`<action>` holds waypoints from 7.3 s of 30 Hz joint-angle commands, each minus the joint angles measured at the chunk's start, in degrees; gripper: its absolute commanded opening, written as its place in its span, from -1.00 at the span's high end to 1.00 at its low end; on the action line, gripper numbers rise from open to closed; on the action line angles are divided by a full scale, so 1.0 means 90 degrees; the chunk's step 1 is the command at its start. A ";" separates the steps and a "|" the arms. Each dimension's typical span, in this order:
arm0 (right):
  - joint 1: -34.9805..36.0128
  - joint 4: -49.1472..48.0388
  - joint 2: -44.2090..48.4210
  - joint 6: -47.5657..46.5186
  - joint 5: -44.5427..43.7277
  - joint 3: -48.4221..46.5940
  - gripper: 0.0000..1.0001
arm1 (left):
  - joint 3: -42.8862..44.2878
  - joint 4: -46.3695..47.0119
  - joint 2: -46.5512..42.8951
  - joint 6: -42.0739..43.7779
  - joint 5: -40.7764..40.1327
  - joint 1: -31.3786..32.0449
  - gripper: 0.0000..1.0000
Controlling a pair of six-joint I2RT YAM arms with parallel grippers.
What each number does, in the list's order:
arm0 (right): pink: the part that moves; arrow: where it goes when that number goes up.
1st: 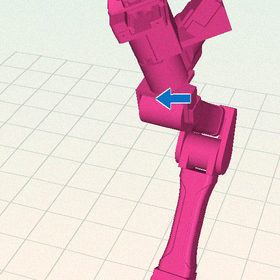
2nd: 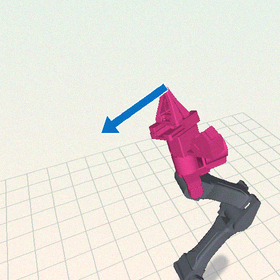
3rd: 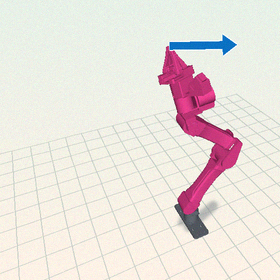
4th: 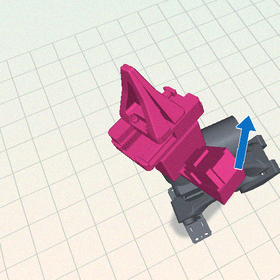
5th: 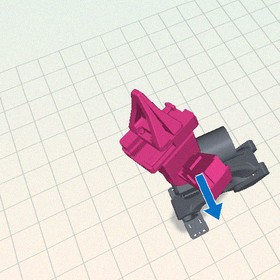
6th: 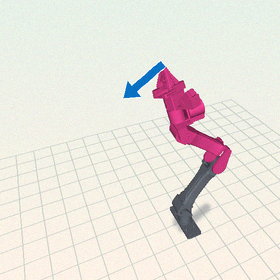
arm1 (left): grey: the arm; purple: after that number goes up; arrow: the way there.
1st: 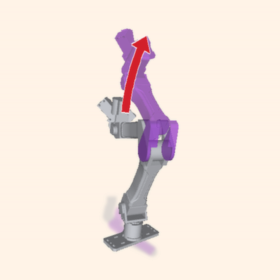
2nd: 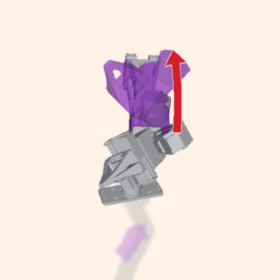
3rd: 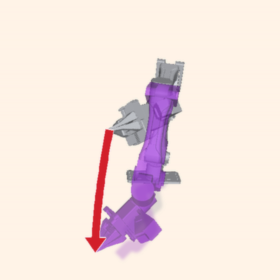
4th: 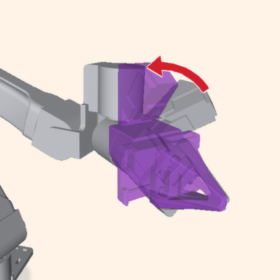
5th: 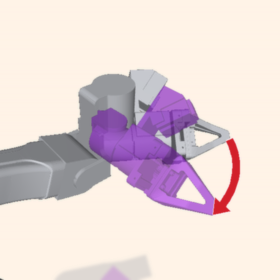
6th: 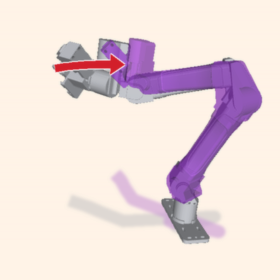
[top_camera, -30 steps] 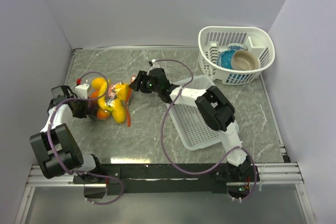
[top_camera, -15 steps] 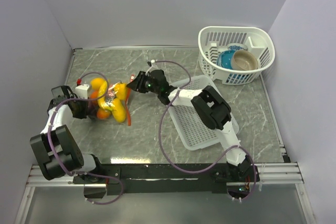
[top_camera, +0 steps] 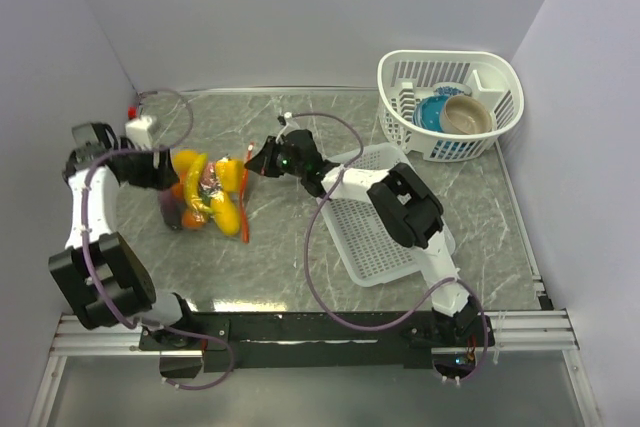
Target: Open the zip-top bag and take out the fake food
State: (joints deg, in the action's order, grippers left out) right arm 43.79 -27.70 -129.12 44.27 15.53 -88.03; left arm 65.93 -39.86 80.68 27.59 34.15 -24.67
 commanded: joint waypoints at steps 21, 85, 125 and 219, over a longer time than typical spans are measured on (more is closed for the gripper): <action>0.0067 0.5635 0.0929 -0.3658 0.1761 -0.4875 1.00 | 0.4512 -0.4244 0.3038 0.4385 0.6996 0.0426 -0.99; 0.0720 0.7522 0.2872 -0.8083 0.0678 -0.3501 1.00 | 0.2294 -0.2711 0.0439 0.5286 0.6996 0.2067 -0.99; 0.0877 0.6224 0.3204 -0.7771 0.0267 -0.2222 1.00 | 0.2216 -0.3095 0.0998 0.5209 0.6987 0.2291 -0.30; 0.0838 0.3558 0.3946 -0.7312 0.0541 -0.0299 -0.02 | 0.2206 -0.4331 0.0820 0.6094 0.6645 0.2321 0.99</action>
State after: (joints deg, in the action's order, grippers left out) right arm 51.51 10.48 -97.69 -21.78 23.99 -94.21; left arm 86.26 -76.77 90.85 82.81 83.90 -3.95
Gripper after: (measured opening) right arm 0.503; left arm 0.018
